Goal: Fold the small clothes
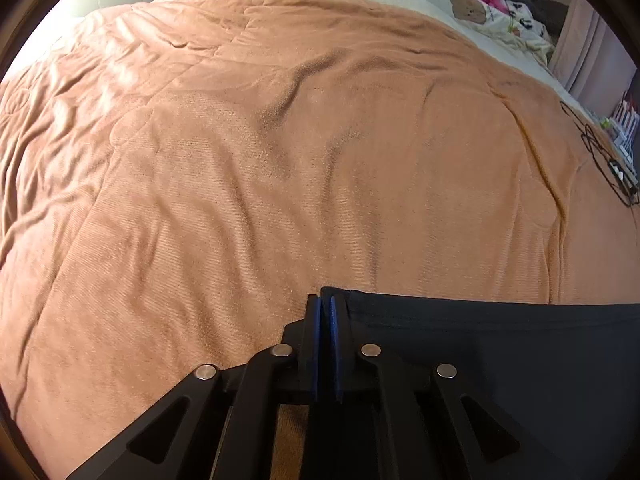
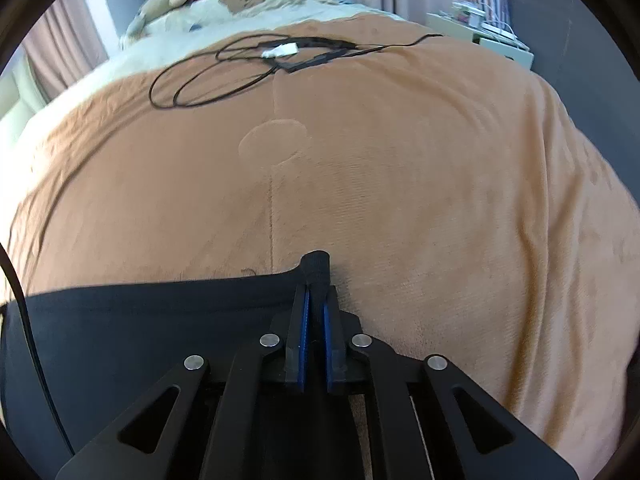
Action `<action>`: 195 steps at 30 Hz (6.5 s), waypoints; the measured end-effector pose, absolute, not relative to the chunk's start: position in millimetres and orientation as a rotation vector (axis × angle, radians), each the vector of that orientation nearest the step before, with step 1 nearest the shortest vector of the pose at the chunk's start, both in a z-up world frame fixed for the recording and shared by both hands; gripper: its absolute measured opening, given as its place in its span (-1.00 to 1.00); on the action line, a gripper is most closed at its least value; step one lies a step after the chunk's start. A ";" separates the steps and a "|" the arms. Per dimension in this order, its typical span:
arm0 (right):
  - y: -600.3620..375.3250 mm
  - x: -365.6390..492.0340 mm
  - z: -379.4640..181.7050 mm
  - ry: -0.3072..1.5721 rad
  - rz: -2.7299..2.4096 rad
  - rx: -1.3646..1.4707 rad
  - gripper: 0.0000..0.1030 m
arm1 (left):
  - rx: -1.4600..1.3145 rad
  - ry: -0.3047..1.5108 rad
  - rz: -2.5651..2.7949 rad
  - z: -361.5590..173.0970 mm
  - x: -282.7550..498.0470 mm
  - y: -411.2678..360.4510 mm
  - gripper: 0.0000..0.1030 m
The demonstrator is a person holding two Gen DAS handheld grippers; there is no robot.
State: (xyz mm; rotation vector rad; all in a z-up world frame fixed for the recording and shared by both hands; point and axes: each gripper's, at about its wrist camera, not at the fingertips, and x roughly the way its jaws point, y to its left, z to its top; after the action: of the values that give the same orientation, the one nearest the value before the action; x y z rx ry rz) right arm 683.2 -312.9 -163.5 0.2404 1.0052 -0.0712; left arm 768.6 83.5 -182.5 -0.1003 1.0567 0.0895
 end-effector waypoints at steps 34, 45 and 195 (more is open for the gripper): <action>-295.1 481.9 -86.6 1.019 0.098 0.240 -0.07 | -0.140 1.059 -0.134 -140.1 569.3 59.6 0.11; -281.0 455.2 -111.1 1.129 0.067 0.203 -0.15 | -0.085 1.136 -0.119 -168.0 516.7 57.1 0.04; -371.0 207.0 -94.7 0.782 0.041 0.873 -0.82 | -0.919 0.832 -0.195 -145.9 284.4 188.2 -0.88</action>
State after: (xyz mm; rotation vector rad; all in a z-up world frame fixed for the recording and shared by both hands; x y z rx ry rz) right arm 207.0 -371.0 -94.7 0.8726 0.7817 0.0415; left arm 284.4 188.2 -145.9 -0.9191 0.8320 -0.1948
